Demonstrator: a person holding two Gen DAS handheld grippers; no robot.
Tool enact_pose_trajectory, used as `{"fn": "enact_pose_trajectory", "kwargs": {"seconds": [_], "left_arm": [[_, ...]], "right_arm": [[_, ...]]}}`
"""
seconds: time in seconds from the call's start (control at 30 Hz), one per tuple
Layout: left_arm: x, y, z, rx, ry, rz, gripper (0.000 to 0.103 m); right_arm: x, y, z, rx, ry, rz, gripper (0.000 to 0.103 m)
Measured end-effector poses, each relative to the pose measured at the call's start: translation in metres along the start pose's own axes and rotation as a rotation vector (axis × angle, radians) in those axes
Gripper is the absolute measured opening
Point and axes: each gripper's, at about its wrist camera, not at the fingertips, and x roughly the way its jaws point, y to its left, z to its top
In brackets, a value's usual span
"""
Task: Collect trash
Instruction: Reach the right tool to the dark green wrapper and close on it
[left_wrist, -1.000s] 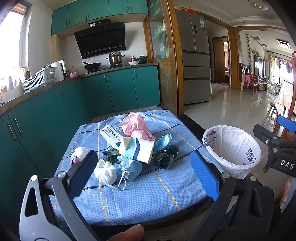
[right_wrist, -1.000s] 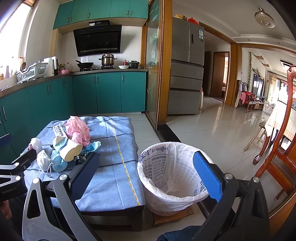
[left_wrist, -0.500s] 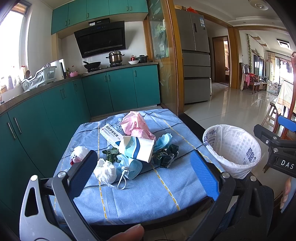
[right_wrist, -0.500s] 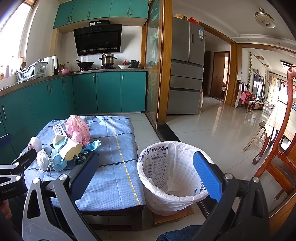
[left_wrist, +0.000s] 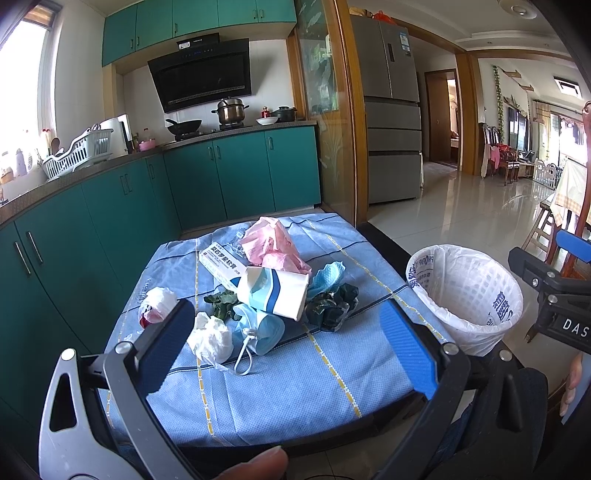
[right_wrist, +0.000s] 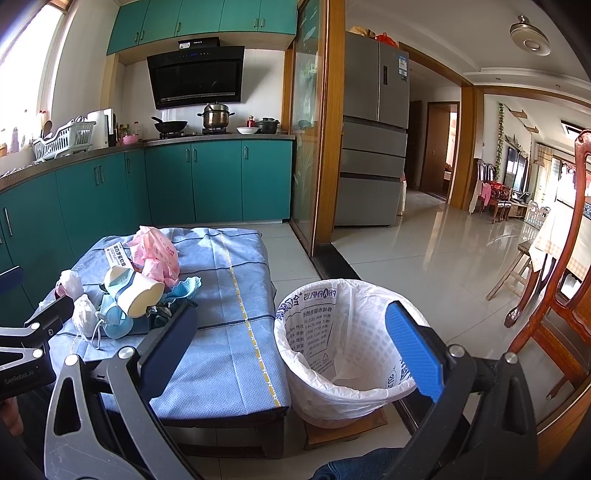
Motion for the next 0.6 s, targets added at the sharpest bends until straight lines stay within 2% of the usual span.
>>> {"fn": "enact_pose_trajectory", "kwargs": {"seconds": [0.13, 0.23, 0.3, 0.37, 0.43, 0.47, 0.57, 0.6], "left_arm": [[0.006, 0.009, 0.002, -0.015, 0.0, -0.002, 0.1], [0.024, 0.044, 0.007, -0.072, 0.019, 0.042, 0.1], [0.04, 0.069, 0.012, -0.104, 0.037, 0.107, 0.1], [0.054, 0.087, 0.02, -0.116, 0.054, 0.148, 0.099], [0.074, 0.1, 0.035, -0.122, 0.068, 0.123, 0.098], [0.083, 0.105, 0.044, -0.132, 0.077, 0.099, 0.092], [0.123, 0.111, 0.071, -0.166, 0.118, 0.01, 0.074], [0.14, 0.108, 0.081, -0.169, 0.134, -0.026, 0.073]], "right_arm": [[0.004, 0.0, -0.002, -0.002, 0.011, 0.013, 0.1], [0.014, -0.001, -0.002, -0.013, 0.02, 0.047, 0.1], [0.034, 0.003, 0.0, -0.048, 0.062, 0.096, 0.1], [0.057, 0.011, 0.003, -0.074, 0.097, 0.212, 0.1], [0.08, 0.028, 0.009, -0.122, 0.135, 0.341, 0.097], [0.093, 0.041, 0.013, -0.167, 0.146, 0.379, 0.089], [0.132, 0.075, 0.025, -0.251, 0.173, 0.434, 0.072], [0.146, 0.084, 0.03, -0.257, 0.19, 0.475, 0.071]]}}
